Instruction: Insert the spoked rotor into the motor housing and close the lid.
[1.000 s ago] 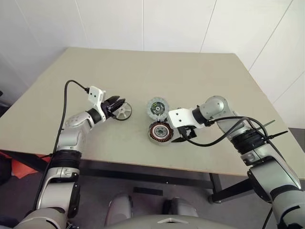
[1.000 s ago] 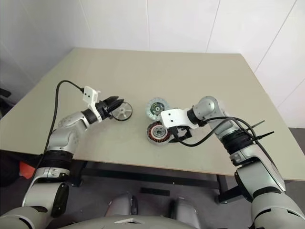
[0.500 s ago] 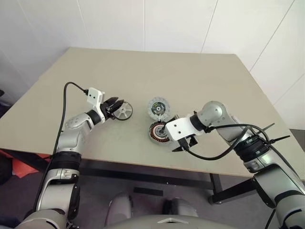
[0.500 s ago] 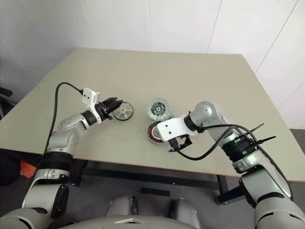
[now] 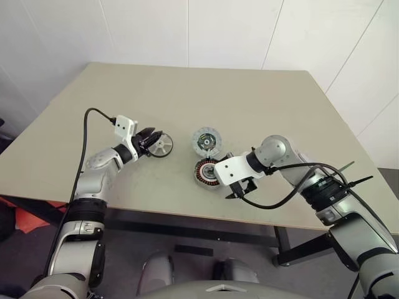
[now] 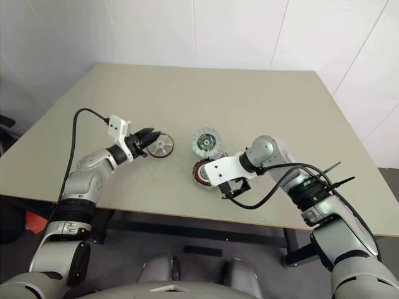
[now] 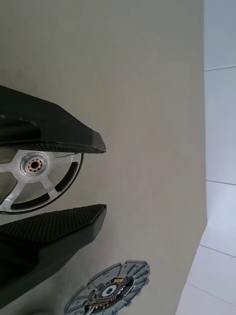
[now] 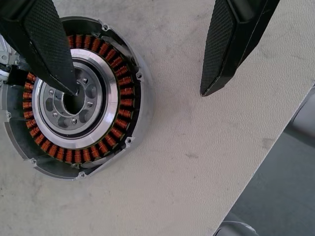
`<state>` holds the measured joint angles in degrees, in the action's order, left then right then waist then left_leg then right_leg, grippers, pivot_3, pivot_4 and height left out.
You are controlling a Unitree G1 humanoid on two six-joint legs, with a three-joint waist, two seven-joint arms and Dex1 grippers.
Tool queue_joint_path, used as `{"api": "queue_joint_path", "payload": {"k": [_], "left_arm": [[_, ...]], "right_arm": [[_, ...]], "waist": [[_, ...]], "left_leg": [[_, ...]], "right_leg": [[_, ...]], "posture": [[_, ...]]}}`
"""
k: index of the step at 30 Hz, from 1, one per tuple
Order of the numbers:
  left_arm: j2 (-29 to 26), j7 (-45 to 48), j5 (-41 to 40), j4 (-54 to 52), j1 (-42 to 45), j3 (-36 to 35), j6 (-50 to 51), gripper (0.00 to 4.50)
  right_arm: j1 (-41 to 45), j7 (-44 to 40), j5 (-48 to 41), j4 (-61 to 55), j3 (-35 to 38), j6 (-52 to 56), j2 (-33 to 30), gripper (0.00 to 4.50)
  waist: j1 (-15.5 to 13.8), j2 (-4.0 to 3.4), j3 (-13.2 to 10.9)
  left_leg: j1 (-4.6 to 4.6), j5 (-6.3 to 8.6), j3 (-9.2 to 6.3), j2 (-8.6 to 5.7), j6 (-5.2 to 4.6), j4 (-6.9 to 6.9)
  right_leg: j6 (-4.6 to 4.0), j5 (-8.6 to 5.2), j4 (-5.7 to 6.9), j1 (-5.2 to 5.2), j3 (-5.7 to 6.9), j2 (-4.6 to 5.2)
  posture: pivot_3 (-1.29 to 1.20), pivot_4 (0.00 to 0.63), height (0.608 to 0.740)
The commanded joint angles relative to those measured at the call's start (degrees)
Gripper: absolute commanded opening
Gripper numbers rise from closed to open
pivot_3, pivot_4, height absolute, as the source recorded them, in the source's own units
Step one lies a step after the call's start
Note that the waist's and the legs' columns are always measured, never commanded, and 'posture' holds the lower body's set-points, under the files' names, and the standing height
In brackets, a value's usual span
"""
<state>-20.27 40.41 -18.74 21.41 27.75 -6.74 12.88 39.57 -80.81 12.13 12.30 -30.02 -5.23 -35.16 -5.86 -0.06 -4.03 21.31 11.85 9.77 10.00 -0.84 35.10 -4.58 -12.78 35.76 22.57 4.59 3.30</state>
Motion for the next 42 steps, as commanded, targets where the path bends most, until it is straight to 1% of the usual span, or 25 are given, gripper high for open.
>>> {"api": "queue_joint_path", "payload": {"k": [1, 14, 15, 16, 20, 21, 24, 25, 32, 36, 39, 42], "left_arm": [[-0.46, -0.61, 0.14, -1.67, -0.44, -0.81, -1.28, 1.69], [-1.32, -2.11, -0.17, -2.78, -2.01, -1.55, -1.50, 1.69], [-1.34, -2.20, -0.14, -2.80, -1.99, -1.54, -1.51, 1.69], [-1.39, -2.24, -0.14, -2.79, -1.93, -1.56, -1.55, 1.69], [-1.52, -2.41, -0.05, -2.44, -1.52, -1.68, -1.92, 1.69], [-1.52, -2.46, -0.01, -2.29, -1.42, -1.69, -2.06, 1.69], [-1.40, -2.55, 0.14, -1.74, -1.08, -1.57, -2.41, 1.69], [-1.34, -2.58, 0.18, -1.53, -0.94, -1.52, -2.52, 1.69], [-1.08, -2.66, 0.43, -0.30, -0.34, -1.28, -3.37, 1.69], [-1.04, -2.67, 0.52, 0.04, -0.16, -1.23, -3.60, 1.69], [-0.94, -2.80, 0.76, -0.07, -0.06, -0.94, -3.61, 1.69], [-0.90, -2.78, 0.88, -0.29, -0.10, -0.85, -3.53, 1.69]], "right_arm": [[1.84, -0.05, -0.08, -0.41, 0.07, -0.94, 0.65, 4.47], [3.36, 1.88, 2.45, 4.33, -1.91, -3.03, 3.66, 4.47], [3.50, 1.99, 2.59, 4.87, -1.91, -3.28, 3.76, 4.08], [3.64, 1.81, 2.65, 5.40, -1.93, -3.55, 3.77, 3.88], [4.37, 3.02, 3.49, 7.41, -1.72, -4.63, 3.94, 2.57], [4.56, 3.51, 3.72, 7.72, -1.66, -5.06, 3.99, 2.31], [4.93, 3.48, 3.73, 8.42, -1.51, -5.56, 4.00, 2.31], [5.02, 3.31, 3.57, 8.62, -1.42, -5.64, 4.01, 2.17], [6.55, 5.28, 4.30, 10.52, -0.51, -6.07, 3.88, 2.15], [9.86, 9.40, 5.83, 13.94, 0.12, -6.45, 5.28, 2.15], [13.24, 13.13, 7.73, 19.73, -0.08, -7.83, 6.73, 2.15], [15.34, 15.02, 8.90, 24.02, -0.43, -9.48, 7.62, 2.15]], "waist": [[0.03, 0.00, 0.00], [0.27, 0.00, 0.00], [0.32, 0.00, 0.00], [0.33, 0.00, 0.00], [0.26, 0.01, 0.00], [0.27, 0.07, 0.04], [0.29, 0.10, 0.06], [0.31, 0.10, 0.05], [0.29, 0.10, 0.05], [0.31, 0.10, 0.04], [0.32, 0.10, 0.04], [0.32, 0.10, 0.04]], "left_leg": [[0.00, 0.00, 0.00, 0.00, 0.00, 0.00], [-0.19, 0.01, 0.00, 0.01, 0.01, -0.02], [-0.22, 0.01, 0.00, 0.01, 0.01, -0.02], [-0.26, 0.00, 0.00, 0.01, 0.02, -0.02], [-0.34, -0.01, -0.01, 0.01, 0.04, -0.02], [-0.35, -0.01, -0.01, 0.00, 0.04, -0.02], [-0.40, -0.01, -0.03, 0.00, 0.04, -0.02], [-0.43, -0.01, -0.03, 0.00, 0.04, -0.01], [-0.58, -0.04, -0.03, 0.00, 0.09, -0.01], [-0.56, -0.08, -0.03, 0.00, 0.14, 0.00], [-0.48, -0.10, -0.05, -0.01, 0.15, -0.01], [-0.22, -0.09, -0.05, -0.01, 0.14, -0.05]], "right_leg": [[0.00, 0.00, 0.00, 0.00, 0.00, 0.00], [0.00, 0.00, -0.04, -0.18, 0.00, 0.00], [0.00, 0.00, -0.03, -0.20, 0.00, -0.01], [0.00, 0.00, -0.02, -0.22, 0.00, -0.01], [0.01, 0.00, -0.02, -0.30, 0.00, -0.01], [0.01, 0.00, -0.03, -0.31, 0.00, 0.00], [0.01, 0.00, -0.03, -0.37, 0.00, -0.01], [0.01, 0.00, -0.03, -0.39, 0.00, -0.01], [0.02, -0.01, -0.03, -0.51, -0.01, -0.01], [0.02, -0.01, -0.02, -0.47, -0.01, -0.01], [0.01, 0.00, 0.01, -0.40, -0.01, -0.01], [-0.01, 0.00, 0.03, -0.18, -0.01, -0.02]], "posture": [[0.00, 0.000, 0.740], [0.00, 0.000, 0.740], [0.00, 0.000, 0.740], [0.00, 0.000, 0.740], [0.00, 0.000, 0.740], [0.00, 0.000, 0.740], [0.00, 0.000, 0.740], [0.00, 0.000, 0.740], [0.00, 0.000, 0.740], [0.00, 0.000, 0.740], [0.00, 0.000, 0.740], [0.00, 0.000, 0.740]]}}
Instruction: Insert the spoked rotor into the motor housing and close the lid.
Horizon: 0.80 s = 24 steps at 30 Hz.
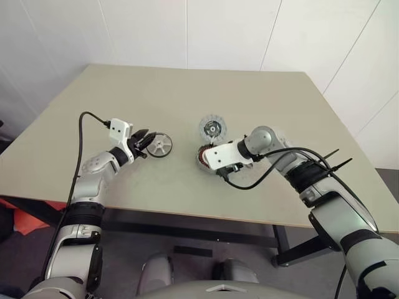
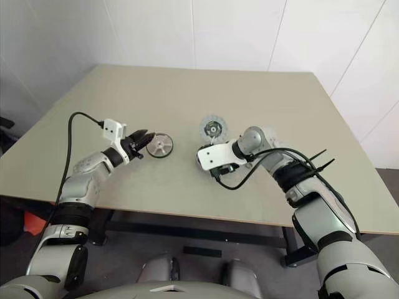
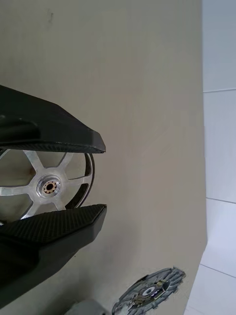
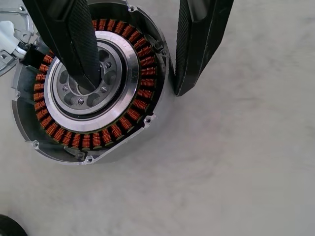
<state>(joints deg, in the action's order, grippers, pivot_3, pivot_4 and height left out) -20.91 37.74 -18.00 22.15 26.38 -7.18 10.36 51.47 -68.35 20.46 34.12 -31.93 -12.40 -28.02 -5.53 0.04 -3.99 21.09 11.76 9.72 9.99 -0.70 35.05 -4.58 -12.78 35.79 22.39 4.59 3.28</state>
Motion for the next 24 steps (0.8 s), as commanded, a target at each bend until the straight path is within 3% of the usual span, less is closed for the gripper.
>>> {"api": "queue_joint_path", "payload": {"k": [1, 6, 12, 19, 24], "left_arm": [[-0.26, -0.08, 0.18, -1.11, 1.21, -0.41, -0.99, 1.69], [-0.25, -0.09, 0.32, -1.60, 0.81, -0.41, -0.87, 1.69], [-0.22, -0.21, 0.39, -2.01, 0.65, -0.37, -0.81, 1.69], [-0.59, -0.30, 0.35, -1.91, 0.51, -0.67, -0.89, 1.69], [-0.61, -0.25, 0.34, -1.97, 0.69, -0.59, -0.80, 1.69]], "right_arm": [[4.27, 3.32, 0.90, 3.87, 1.43, -3.02, 0.85, 2.15], [8.30, 7.12, 2.67, 12.76, 1.34, -5.61, 3.37, 2.15], [10.99, 9.27, 4.75, 21.82, 0.59, -8.39, 5.39, 2.15], [11.57, 8.87, 4.06, 23.10, 1.77, -9.83, 5.35, 4.37], [11.22, 3.02, -2.04, 18.37, 5.87, -8.52, 5.19, 4.47]], "waist": [[0.00, 0.00, 0.00], [0.02, 0.00, 0.00], [0.06, -0.02, -0.01], [0.03, -0.02, -0.01], [0.02, -0.02, -0.01]], "left_leg": [[0.12, 0.00, 0.01, 0.00, 0.00, -0.01], [0.71, -0.10, 0.02, -0.02, -0.15, 0.04], [0.65, 0.05, 0.03, 0.00, -0.09, 0.05], [0.55, 0.04, 0.03, 0.01, -0.08, 0.05], [0.57, 0.04, 0.04, 0.01, -0.09, 0.05]], "right_leg": [[-0.01, 0.00, -0.01, 0.10, 0.00, 0.00], [-0.02, 0.00, 0.00, 0.68, 0.00, 0.01], [-0.03, 0.00, 0.07, 0.68, 0.00, 0.01], [-0.03, 0.00, 0.09, 0.56, 0.00, 0.01], [-0.03, 0.00, 0.08, 0.58, 0.00, 0.01]], "posture": [[0.00, 0.000, 0.740], [0.00, 0.000, 0.740], [0.00, 0.000, 0.740], [0.00, 0.000, 0.740], [0.00, 0.000, 0.740]]}}
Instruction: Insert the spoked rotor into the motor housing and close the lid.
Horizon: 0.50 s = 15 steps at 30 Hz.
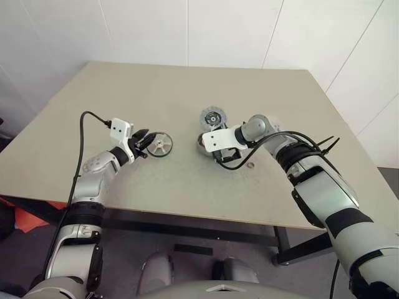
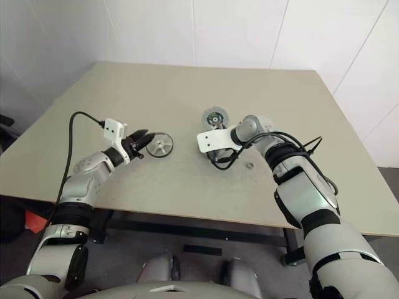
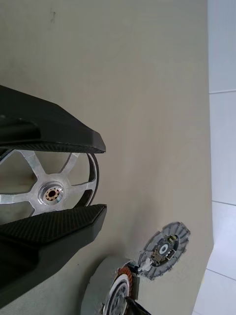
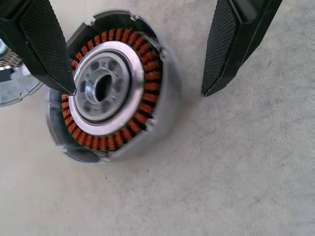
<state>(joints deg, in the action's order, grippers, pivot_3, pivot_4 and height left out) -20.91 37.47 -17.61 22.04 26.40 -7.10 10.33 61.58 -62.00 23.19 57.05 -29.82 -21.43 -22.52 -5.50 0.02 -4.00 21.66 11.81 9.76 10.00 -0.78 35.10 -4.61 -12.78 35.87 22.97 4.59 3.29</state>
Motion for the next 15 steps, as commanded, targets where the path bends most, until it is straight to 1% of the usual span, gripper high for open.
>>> {"api": "queue_joint_path", "payload": {"k": [1, 6, 9, 12, 15], "left_arm": [[-0.60, 0.09, -0.08, -1.90, 0.67, -0.62, -0.72, 1.69], [-0.61, 0.98, -0.83, -2.18, 0.75, -0.64, 0.11, 1.69], [-0.58, 1.16, -1.56, -3.00, 1.81, -1.14, 0.61, 1.69], [-0.45, 1.30, -2.52, -4.25, 2.95, -1.45, 1.46, 1.69], [-0.44, 1.59, -2.54, -4.20, 3.30, -1.03, 1.74, 1.69]], "right_arm": [[0.84, -4.64, -6.62, -6.27, 5.08, 1.60, -0.52, 4.47], [-1.44, -6.26, -11.45, -13.15, 10.69, 8.29, -3.80, 4.47], [-4.35, -6.61, -16.90, -18.10, 16.45, 16.68, -6.34, 4.47], [-8.20, -4.94, -20.99, -19.26, 21.75, 23.78, -8.72, 4.47], [-12.17, -1.74, -25.44, -18.06, 27.52, 30.97, -9.59, 4.47]], "waist": [[-0.02, 0.00, 0.00], [-0.29, 0.01, 0.00], [-0.62, 0.01, 0.00], [-0.84, 0.01, 0.00], [-1.29, 0.01, 0.00]], "left_leg": [[0.00, 0.00, 0.00, 0.00, 0.00, 0.00], [-0.01, -0.03, 0.00, 0.01, -0.06, 0.01], [-0.01, -0.05, -0.01, -0.02, -0.13, 0.04], [-0.01, -0.05, -0.01, -0.02, -0.15, 0.06], [-0.12, -0.05, 0.00, -0.02, -0.14, 0.04]], "right_leg": [[0.00, 0.00, 0.00, 0.00, 0.00, 0.00], [0.00, 0.00, 0.00, -0.02, 0.00, 0.00], [0.00, 0.00, -0.01, -0.05, 0.00, 0.01], [0.01, 0.00, -0.01, -0.07, 0.00, 0.01], [0.01, 0.00, -0.03, -0.18, 0.00, 0.01]], "posture": [[0.00, 0.000, 0.740], [0.00, 0.000, 0.740], [0.00, 0.000, 0.740], [0.00, 0.000, 0.740], [0.00, 0.000, 0.740]]}}
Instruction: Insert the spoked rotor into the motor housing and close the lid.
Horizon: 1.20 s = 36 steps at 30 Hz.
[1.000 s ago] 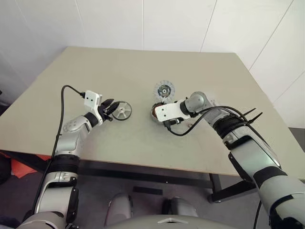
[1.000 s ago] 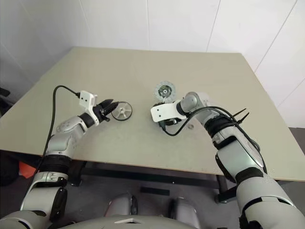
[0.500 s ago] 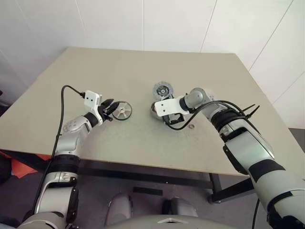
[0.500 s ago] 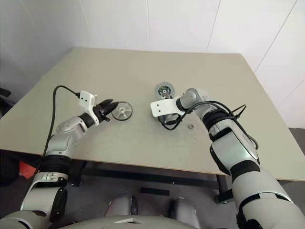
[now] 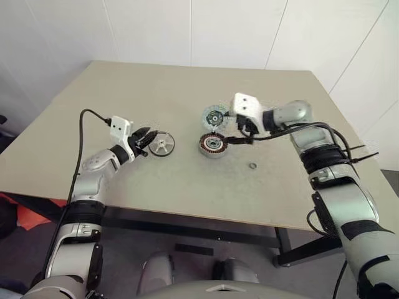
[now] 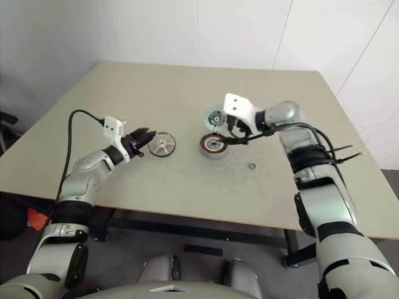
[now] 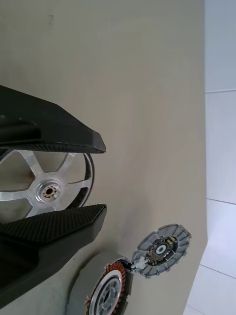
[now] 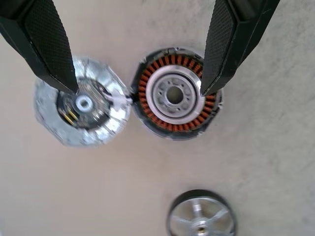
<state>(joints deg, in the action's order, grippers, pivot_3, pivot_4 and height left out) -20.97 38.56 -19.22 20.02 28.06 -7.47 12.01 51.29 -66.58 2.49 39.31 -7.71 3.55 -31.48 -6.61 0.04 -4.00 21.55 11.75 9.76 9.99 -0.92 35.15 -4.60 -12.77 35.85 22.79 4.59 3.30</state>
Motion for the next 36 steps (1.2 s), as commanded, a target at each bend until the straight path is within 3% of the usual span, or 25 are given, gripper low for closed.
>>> {"api": "queue_joint_path", "payload": {"k": [1, 6, 13, 27, 33, 36], "left_arm": [[-0.40, 0.61, -0.74, -1.89, 1.61, -0.55, -0.04, 1.69], [-0.13, 1.06, -0.37, -0.69, 1.82, -0.18, -0.31, 1.69], [0.30, 1.29, 0.02, 0.45, 2.53, 0.24, -0.59, 1.69], [-0.20, 1.18, 0.25, -0.02, 1.82, -0.01, -0.51, 1.69], [-0.27, 1.03, 0.41, 0.13, 1.64, 0.02, -0.66, 1.69], [-0.48, 1.05, 0.43, 0.22, 1.72, -0.09, -0.70, 1.69]], "right_arm": [[-3.33, 3.24, -5.65, -0.67, 6.55, 7.62, -1.09, 4.47], [-12.54, -3.39, -11.36, -10.83, 8.16, 14.09, -4.14, 4.47], [-20.49, -8.07, -11.83, -18.56, 5.41, 15.07, -7.69, 4.47], [-16.92, -3.01, -3.02, -0.88, -0.75, 2.89, -7.59, 4.47], [-15.62, -2.92, -2.06, 0.41, -1.13, 2.64, -7.56, 4.47], [-16.29, -4.15, -2.48, -1.85, -1.20, 4.63, -7.91, 3.90]], "waist": [[-0.23, -0.01, 0.00], [-0.57, -0.03, 0.00], [-0.98, -0.03, 0.01], [-0.75, -0.03, 0.01], [-0.78, -0.03, 0.01], [-0.77, -0.03, 0.01]], "left_leg": [[-0.03, 0.00, 0.01, 0.00, 0.00, 0.00], [-0.07, -0.02, 0.04, 0.02, 0.00, -0.05], [-0.22, -0.01, 0.03, 0.01, 0.02, -0.04], [-0.41, 0.07, 0.03, -0.02, 0.09, -0.03], [-0.47, 0.06, 0.02, -0.03, 0.09, -0.01], [-0.47, 0.06, 0.01, -0.03, 0.08, -0.01]], "right_leg": [[0.00, 0.00, 0.00, -0.02, 0.00, 0.00], [0.01, -0.01, -0.03, -0.03, 0.00, -0.02], [0.05, -0.01, -0.08, -0.21, 0.01, -0.01], [0.10, -0.01, -0.16, -0.42, 0.01, 0.00], [0.10, -0.01, -0.17, -0.50, 0.01, 0.01], [0.10, -0.01, -0.16, -0.51, 0.01, 0.01]], "posture": [[0.00, 0.000, 0.740], [0.00, 0.000, 0.740], [0.00, 0.000, 0.740], [0.00, 0.000, 0.740], [0.00, 0.000, 0.740], [0.00, 0.000, 0.740]]}}
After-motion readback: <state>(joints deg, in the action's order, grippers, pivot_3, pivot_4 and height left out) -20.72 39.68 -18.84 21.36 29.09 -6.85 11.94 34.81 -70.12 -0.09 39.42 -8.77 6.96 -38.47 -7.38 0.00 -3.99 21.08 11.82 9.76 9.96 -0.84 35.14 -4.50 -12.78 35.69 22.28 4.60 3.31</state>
